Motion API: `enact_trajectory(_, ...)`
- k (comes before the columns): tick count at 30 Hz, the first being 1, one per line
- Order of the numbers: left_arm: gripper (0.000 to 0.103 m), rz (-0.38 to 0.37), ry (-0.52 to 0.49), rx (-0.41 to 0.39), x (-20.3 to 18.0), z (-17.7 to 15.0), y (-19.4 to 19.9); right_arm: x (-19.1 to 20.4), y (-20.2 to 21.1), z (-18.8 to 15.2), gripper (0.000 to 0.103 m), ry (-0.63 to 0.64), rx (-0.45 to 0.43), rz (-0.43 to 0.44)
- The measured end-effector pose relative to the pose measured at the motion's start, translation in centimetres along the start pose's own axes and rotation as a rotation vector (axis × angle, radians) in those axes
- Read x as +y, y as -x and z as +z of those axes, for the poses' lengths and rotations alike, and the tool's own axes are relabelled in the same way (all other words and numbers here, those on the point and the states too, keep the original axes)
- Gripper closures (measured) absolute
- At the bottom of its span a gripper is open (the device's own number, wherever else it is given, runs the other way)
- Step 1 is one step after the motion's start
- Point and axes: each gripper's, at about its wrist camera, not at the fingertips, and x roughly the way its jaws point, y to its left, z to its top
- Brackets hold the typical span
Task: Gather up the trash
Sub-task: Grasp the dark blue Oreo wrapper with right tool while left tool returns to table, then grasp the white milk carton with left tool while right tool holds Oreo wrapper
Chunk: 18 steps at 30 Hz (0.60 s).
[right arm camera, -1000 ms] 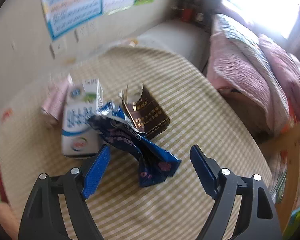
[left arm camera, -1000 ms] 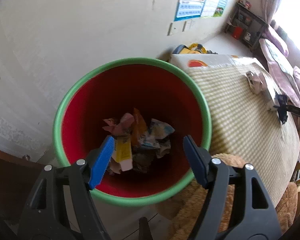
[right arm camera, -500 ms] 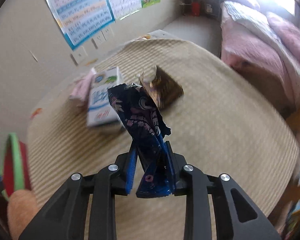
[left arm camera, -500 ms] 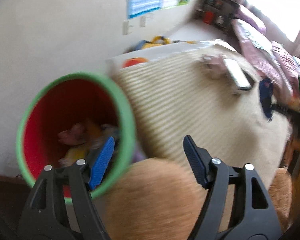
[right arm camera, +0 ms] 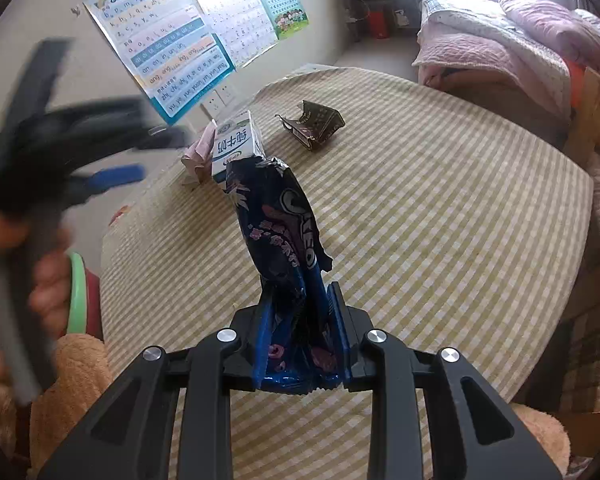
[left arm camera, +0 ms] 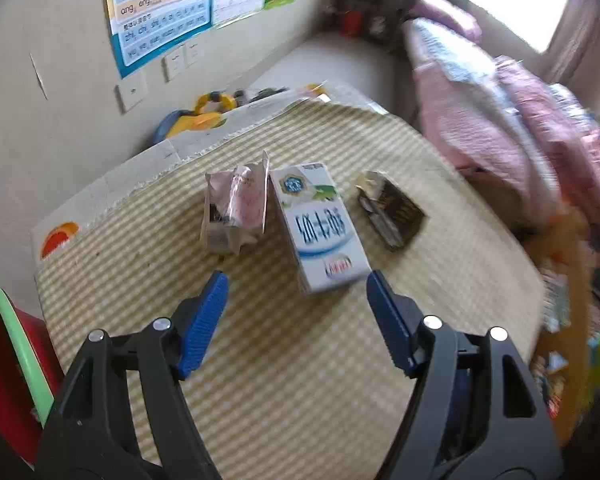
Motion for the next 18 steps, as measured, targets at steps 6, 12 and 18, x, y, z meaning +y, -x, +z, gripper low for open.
enact_trajectory(6, 0.034, 0.069, -0.022, 0.066, -2.3, 1.8, -4.7, -2.3, 0.4, -0.3, 0.076, -0.062, -0.012, 0.025)
enact_trajectory(12, 0.028, 0.142, -0.061, 0.094, -3.3, 2.8, -7.1, -2.9, 0.1, -0.4, 0.075, -0.07, -0.005, 0.037)
enact_trajectory(18, 0.047, 0.143, -0.127, 0.118, -3.1, 2.2, -7.3, -2.7, -0.6, -0.1, 0.075, -0.053, 0.004, 0.039)
